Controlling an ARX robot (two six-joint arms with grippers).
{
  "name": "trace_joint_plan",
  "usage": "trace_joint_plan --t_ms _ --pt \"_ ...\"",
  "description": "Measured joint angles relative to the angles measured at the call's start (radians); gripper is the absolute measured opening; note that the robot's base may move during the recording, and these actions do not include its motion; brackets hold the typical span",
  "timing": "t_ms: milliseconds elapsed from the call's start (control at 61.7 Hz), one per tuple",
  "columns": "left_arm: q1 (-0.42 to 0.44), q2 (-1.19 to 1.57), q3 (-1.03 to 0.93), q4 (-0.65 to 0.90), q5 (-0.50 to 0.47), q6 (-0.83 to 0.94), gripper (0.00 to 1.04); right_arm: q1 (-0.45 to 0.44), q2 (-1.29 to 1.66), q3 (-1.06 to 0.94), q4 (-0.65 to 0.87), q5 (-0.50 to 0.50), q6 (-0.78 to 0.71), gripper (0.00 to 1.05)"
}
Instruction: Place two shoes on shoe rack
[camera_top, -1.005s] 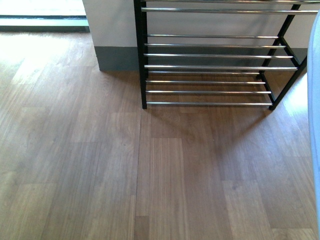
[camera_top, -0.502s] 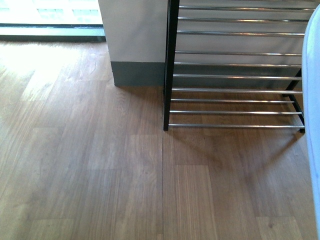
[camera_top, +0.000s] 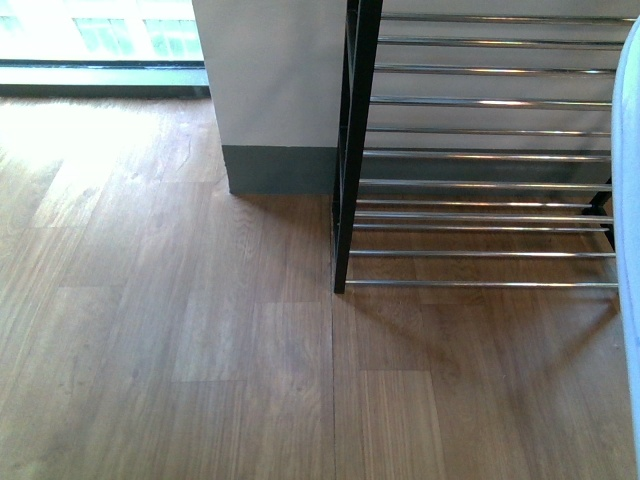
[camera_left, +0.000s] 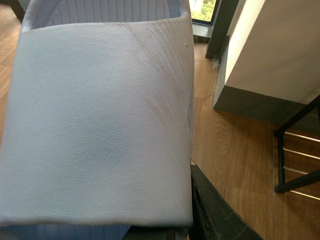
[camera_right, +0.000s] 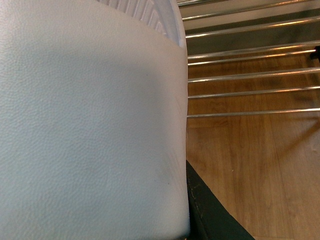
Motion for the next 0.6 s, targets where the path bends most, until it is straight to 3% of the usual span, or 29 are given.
trace_joint_plan --t_ms 356,502,599 --pt "0.000 0.000 0.000 0.000 0.000 0.000 0.02 0.000 0.000 0.000 0.001 0.000 0.000 0.01" --pt "0.000 0.000 0.000 0.000 0.000 0.000 0.02 0.037 -0.010 -0.088 0.313 0.191 -0.039 0.01" --pt "0.000 0.000 0.000 0.000 0.000 0.000 0.02 0.045 -0.077 -0.062 0.307 0.207 -0.041 0.01"
